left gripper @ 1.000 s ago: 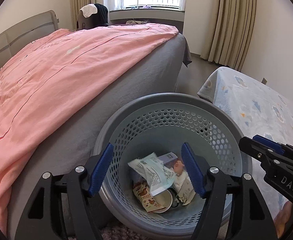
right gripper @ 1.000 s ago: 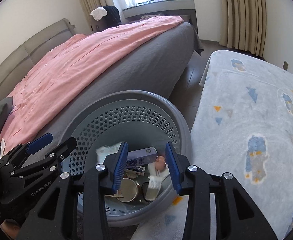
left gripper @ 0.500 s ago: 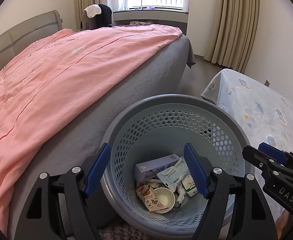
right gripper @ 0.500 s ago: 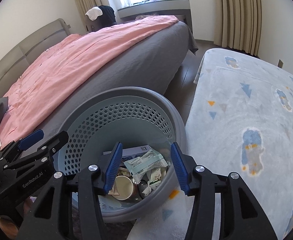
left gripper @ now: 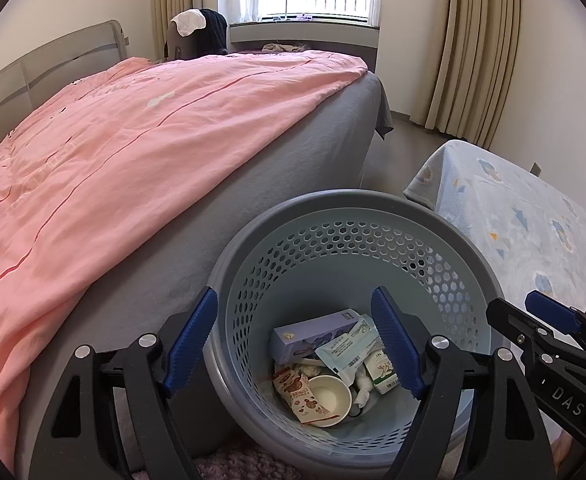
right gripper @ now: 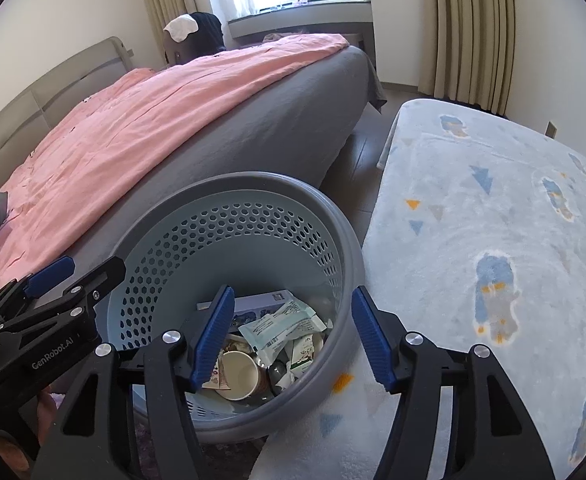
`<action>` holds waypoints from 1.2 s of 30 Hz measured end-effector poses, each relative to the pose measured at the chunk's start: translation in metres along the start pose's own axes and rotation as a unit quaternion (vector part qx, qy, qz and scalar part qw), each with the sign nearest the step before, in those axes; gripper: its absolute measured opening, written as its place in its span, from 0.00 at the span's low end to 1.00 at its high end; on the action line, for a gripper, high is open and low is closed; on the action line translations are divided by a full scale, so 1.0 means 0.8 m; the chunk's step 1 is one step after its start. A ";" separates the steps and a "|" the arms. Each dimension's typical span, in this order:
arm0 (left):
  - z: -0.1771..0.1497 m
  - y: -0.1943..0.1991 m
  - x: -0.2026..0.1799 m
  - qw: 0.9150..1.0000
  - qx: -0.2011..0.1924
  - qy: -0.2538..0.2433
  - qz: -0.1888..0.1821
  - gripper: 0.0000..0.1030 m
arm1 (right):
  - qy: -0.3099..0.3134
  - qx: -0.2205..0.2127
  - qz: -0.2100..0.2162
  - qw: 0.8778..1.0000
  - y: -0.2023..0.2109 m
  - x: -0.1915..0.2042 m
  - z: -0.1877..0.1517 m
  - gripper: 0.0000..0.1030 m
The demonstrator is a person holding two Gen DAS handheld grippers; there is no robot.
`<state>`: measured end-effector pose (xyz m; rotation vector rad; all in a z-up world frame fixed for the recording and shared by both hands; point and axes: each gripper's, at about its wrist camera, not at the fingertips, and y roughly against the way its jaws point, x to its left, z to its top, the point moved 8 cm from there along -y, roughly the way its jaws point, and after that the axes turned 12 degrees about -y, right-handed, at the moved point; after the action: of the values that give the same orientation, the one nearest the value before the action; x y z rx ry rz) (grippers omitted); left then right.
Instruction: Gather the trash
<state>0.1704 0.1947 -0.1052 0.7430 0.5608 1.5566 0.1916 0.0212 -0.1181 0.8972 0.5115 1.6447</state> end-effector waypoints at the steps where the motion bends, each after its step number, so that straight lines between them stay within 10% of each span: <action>1: 0.000 0.000 0.000 1.000 0.001 0.000 0.000 0.74 | 0.000 -0.002 -0.003 1.000 0.000 -0.001 0.000 0.61; 36: -0.003 -0.001 -0.001 1.000 0.003 -0.006 0.011 0.79 | -0.012 -0.003 -0.027 1.000 -0.003 -0.008 0.000 0.67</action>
<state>0.1693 0.1942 -0.1077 0.7640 0.5499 1.5714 0.1936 0.0154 -0.1219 0.8901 0.5086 1.5839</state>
